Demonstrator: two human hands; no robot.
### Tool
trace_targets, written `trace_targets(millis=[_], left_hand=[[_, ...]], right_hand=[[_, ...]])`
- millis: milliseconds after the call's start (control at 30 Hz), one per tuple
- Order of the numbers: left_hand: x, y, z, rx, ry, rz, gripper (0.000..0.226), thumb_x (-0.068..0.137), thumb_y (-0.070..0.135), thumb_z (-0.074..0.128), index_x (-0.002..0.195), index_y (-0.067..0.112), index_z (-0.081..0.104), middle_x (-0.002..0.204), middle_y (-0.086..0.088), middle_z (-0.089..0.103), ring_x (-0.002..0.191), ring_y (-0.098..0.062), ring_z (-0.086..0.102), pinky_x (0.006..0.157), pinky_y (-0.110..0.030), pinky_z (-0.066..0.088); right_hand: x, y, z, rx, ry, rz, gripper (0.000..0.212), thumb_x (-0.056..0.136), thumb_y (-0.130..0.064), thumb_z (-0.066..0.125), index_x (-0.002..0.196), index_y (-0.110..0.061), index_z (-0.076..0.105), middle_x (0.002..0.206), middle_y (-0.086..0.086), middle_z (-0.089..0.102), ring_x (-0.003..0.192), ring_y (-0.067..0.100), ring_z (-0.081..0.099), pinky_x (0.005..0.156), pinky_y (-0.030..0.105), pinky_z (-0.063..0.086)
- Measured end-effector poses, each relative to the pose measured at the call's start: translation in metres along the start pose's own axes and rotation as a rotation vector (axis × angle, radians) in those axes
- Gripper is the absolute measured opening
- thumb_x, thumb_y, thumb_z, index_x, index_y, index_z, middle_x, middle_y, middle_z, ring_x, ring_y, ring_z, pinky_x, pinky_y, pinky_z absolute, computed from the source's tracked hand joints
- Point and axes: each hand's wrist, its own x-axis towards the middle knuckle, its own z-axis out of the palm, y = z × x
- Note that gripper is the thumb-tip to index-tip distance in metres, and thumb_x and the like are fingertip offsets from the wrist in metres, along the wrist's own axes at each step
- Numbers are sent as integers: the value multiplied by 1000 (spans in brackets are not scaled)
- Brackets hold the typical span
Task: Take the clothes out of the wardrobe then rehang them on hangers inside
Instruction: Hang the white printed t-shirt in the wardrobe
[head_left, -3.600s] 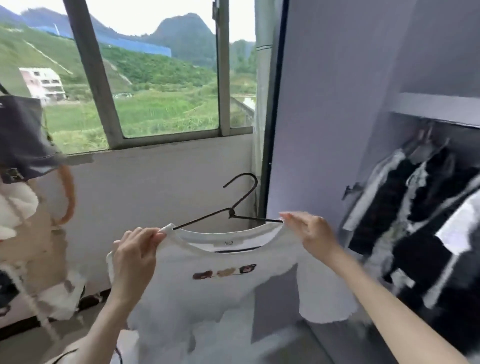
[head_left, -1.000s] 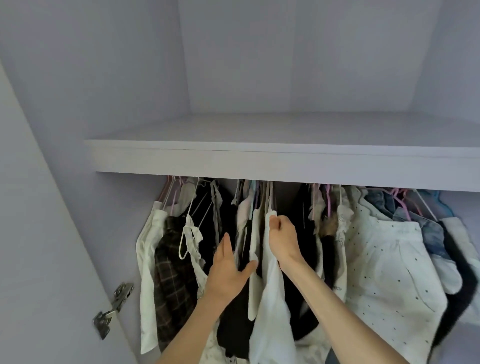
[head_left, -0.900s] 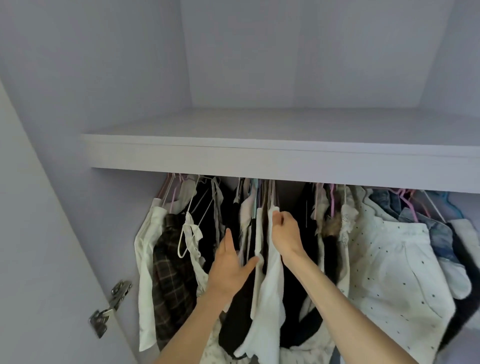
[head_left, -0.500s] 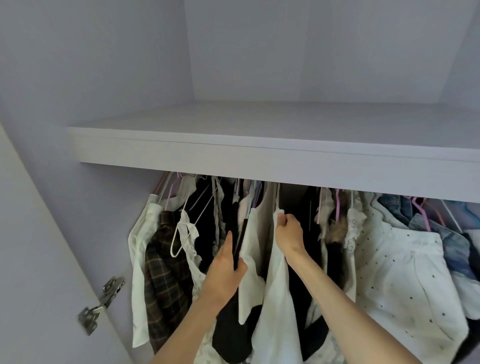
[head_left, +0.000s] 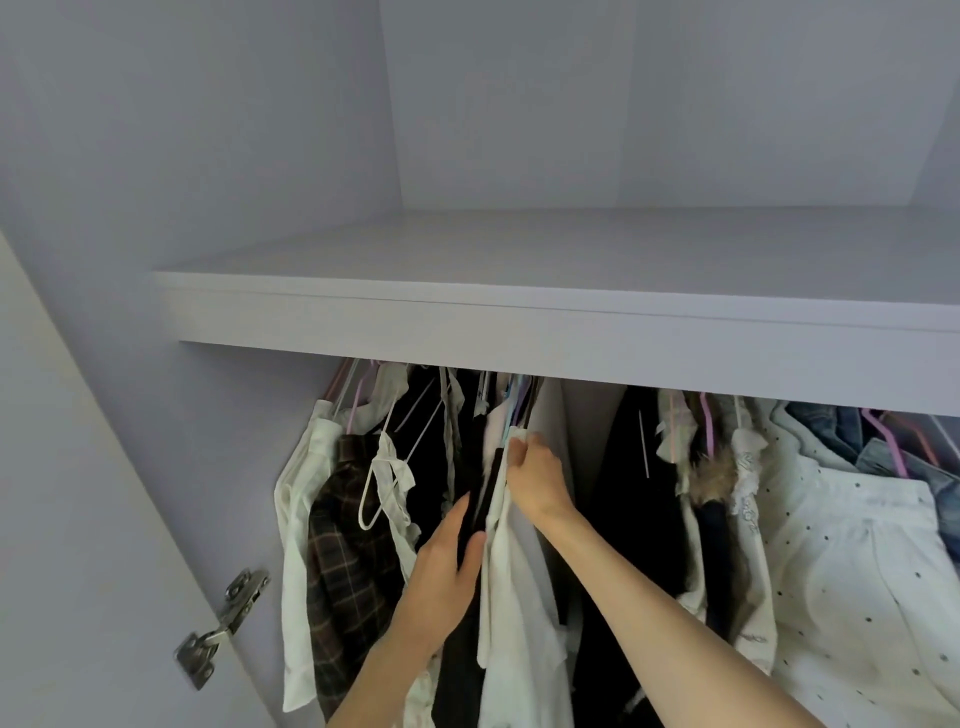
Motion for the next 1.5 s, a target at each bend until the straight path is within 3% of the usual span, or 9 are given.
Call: trace_targets(millis=[100,233,333,500,667,800,1067,1267,1500], left_hand=[[-1,-7,1,-41,-6,-1,48,98,20,40,144,16,26,97,-3,64,66,13,54,79,-7,42],[-10,-12,6,-133,-39,2,45,100,23,36,144,20,27,135,13,39,118,14,33,90,7,19],[-15,-17,10,-151,-85,31,45,99,26,35,144,23,27,139,16,33,126,10,27,95,5,16],[-17,-18,15,-146,-178,86,50,99,30,35,147,23,21,149,14,25,136,6,18,110,-10,14],[-42,-18,5,94,-248,123,54,99,31,38,147,26,15,150,17,12,139,2,2,112,-14,6],[-95,-36,1,412,-99,111,58,92,53,22,145,32,11,151,13,8,140,-5,-9,117,-28,4],[-242,-62,-10,642,65,-226,67,83,55,4,147,35,8,155,2,3,141,-21,-14,113,-36,-9],[-363,-62,-43,683,127,-567,68,92,58,5,144,23,33,148,-10,34,137,-35,19,106,-46,17],[-547,-47,-61,551,490,-978,69,82,52,22,141,20,39,147,-9,35,139,-35,24,108,-47,22]], right_hand=[[-2,5,3,20,22,-24,25,101,-28,32,99,-6,44,92,7,46,68,10,45,54,21,35],[-13,9,7,52,-12,-82,42,101,-25,32,139,-6,30,133,8,40,119,18,45,93,24,36],[-23,12,4,61,-101,-62,54,102,-28,26,150,-14,5,154,6,19,141,20,21,110,25,18],[-35,13,-8,-31,-128,-100,56,102,-32,23,149,-16,-2,155,7,17,140,22,23,109,27,20],[-71,28,-7,-254,-105,-355,55,102,-20,24,148,-12,-5,156,3,-13,143,11,-9,108,14,-2],[-104,57,-5,-514,-32,-547,60,98,-14,40,147,-4,7,154,12,-6,143,20,-4,118,35,7],[-197,109,34,-748,-357,-712,78,68,-31,80,133,-9,42,138,20,46,123,34,49,94,46,42],[-275,79,80,-704,-705,-874,66,99,-41,32,149,-17,-3,155,8,-13,144,23,-10,114,39,-7],[-419,49,136,-579,-999,-1148,66,98,-41,35,149,-20,-1,157,4,-6,144,18,-6,111,34,-11]])
